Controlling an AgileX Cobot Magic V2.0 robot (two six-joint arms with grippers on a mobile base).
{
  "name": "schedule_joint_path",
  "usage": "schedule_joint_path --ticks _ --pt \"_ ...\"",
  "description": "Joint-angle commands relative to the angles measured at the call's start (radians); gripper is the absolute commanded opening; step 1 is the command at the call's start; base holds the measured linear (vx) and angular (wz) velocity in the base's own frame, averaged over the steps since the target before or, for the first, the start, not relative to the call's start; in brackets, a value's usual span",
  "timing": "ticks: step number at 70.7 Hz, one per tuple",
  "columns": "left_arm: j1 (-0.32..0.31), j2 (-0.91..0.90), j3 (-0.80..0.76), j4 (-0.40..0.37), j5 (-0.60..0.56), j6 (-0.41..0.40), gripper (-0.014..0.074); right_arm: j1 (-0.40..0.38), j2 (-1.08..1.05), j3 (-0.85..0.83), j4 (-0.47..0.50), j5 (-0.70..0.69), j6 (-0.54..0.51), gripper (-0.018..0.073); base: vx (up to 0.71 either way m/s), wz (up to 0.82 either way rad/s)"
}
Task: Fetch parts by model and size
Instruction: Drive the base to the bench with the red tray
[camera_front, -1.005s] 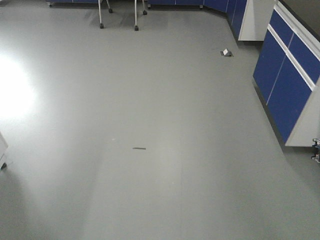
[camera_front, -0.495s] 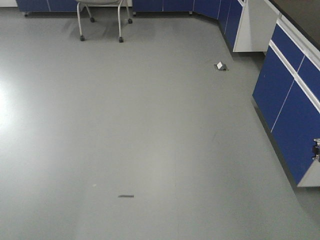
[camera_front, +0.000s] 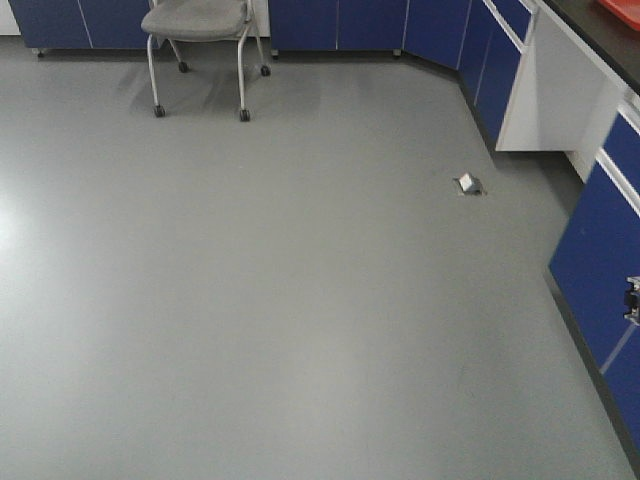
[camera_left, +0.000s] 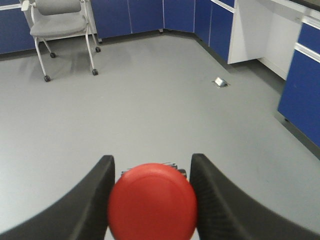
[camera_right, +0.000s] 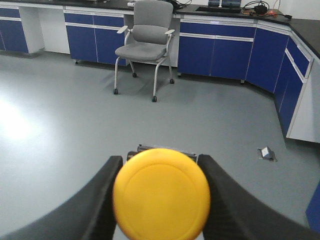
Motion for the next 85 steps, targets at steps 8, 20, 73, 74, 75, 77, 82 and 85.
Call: schedule_joint_path --ticks 8,20,73,74,75,77,82,85 --pt "-0.003 0.017 -0.023 -0.004 -0.084 -0.005 -0.0006 0.0 0.01 -0.026 -0.011 -0.084 -0.007 -0.0005 0.67 0.09" --pt "-0.003 0.015 -0.023 -0.003 -0.084 -0.005 -0.0006 0.0 0.01 -0.026 -0.011 -0.085 -0.007 -0.0005 0.67 0.02" --pt "-0.003 0.015 -0.023 -0.003 -0.084 -0.005 -0.0006 0.0 0.01 -0.026 -0.011 -0.085 -0.007 -0.0005 0.69 0.0" --pt "-0.003 0.015 -0.023 -0.003 -0.084 -0.005 -0.0006 0.0 0.01 -0.026 -0.011 -0.085 -0.007 -0.0005 0.66 0.1" --pt "-0.003 0.015 -0.023 -0.003 -0.084 -0.005 -0.0006 0.0 0.01 -0.026 -0.011 -0.085 -0.007 -0.0005 0.66 0.1" --pt "-0.003 0.015 -0.023 -0.003 -0.084 -0.005 -0.0006 0.0 0.01 -0.026 -0.011 -0.085 -0.007 -0.0005 0.66 0.1" --pt "-0.003 0.015 -0.023 -0.003 -0.084 -0.005 -0.0006 0.0 0.01 -0.026 -0.011 -0.085 -0.007 -0.0005 0.66 0.1" --pt "-0.003 0.015 -0.023 -0.003 -0.084 -0.005 -0.0006 0.0 0.01 -0.026 -0.011 -0.085 -0.007 -0.0005 0.65 0.09"
